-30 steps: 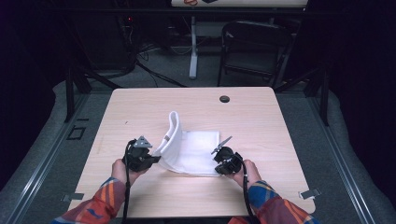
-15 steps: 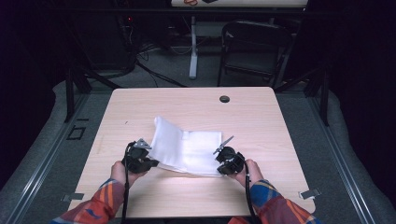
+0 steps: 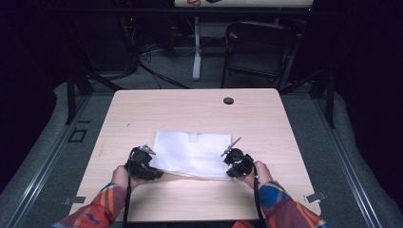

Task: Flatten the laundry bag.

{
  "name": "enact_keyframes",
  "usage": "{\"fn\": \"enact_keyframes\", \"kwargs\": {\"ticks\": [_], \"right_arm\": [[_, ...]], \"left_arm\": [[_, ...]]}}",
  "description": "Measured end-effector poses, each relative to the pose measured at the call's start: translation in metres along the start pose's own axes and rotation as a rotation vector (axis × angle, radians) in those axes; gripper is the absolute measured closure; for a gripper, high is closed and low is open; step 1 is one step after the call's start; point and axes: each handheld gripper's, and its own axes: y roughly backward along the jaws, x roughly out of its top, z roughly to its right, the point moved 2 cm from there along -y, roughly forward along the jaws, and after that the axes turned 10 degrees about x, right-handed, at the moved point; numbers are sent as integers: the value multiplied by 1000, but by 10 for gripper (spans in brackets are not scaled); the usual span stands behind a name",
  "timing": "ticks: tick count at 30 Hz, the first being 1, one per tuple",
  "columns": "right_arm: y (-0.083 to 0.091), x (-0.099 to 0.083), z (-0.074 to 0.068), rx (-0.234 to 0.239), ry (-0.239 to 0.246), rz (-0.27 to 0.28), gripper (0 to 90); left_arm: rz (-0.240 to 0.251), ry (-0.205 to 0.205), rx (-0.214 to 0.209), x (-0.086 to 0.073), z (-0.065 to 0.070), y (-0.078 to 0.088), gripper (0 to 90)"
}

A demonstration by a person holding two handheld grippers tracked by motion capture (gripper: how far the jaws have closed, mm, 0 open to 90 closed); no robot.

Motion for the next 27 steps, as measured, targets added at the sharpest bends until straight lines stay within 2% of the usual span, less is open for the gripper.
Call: {"fn": "enact_keyframes", "kwargs": {"ticks": [3,6,7,8,10,11,12,13,14,16,18,19,21,22,24,27], "right_arm": [[1,0,3,3,-13,0,900],[3,-2,5,-14,-14,-18,900],[3,-2,6,-11,-20,-4,900],[4,-2,7,-8,-11,-13,899],[11,-2,7,12,-2,16,762],[16,-1,6,19,-1,45,730],[16,-1,6,19,-1,45,730],[26,1,4,21,11,91,618],[29,1,3,23,7,109,585],[34,0,0,21,9,142,478],[37,-3,-1,22,1,139,363],[38,-4,-2,25,-7,158,330],[41,-7,-2,28,-6,147,255],[41,-8,-3,39,-13,160,226],[43,-12,-2,24,-18,150,178],[45,-16,-3,32,-25,165,151]], "left_arm": [[4,31,7,-6,-6,7,425],[24,63,18,-13,-13,17,356],[31,71,23,-15,-15,20,331],[39,79,30,-17,-17,23,286],[72,103,43,-20,-21,29,252],[84,110,45,-20,-22,32,226],[84,110,45,-20,-22,32,206],[108,110,44,-19,-23,35,192],[120,107,55,-17,-22,36,182],[142,66,54,-8,-16,37,175],[148,58,54,-5,-13,37,174],[161,35,41,1,-8,36,173],[166,16,37,8,-3,33,173],[166,10,30,11,0,31,173],[162,-6,27,14,2,30,172],[165,-47,6,26,12,23,169]]}}
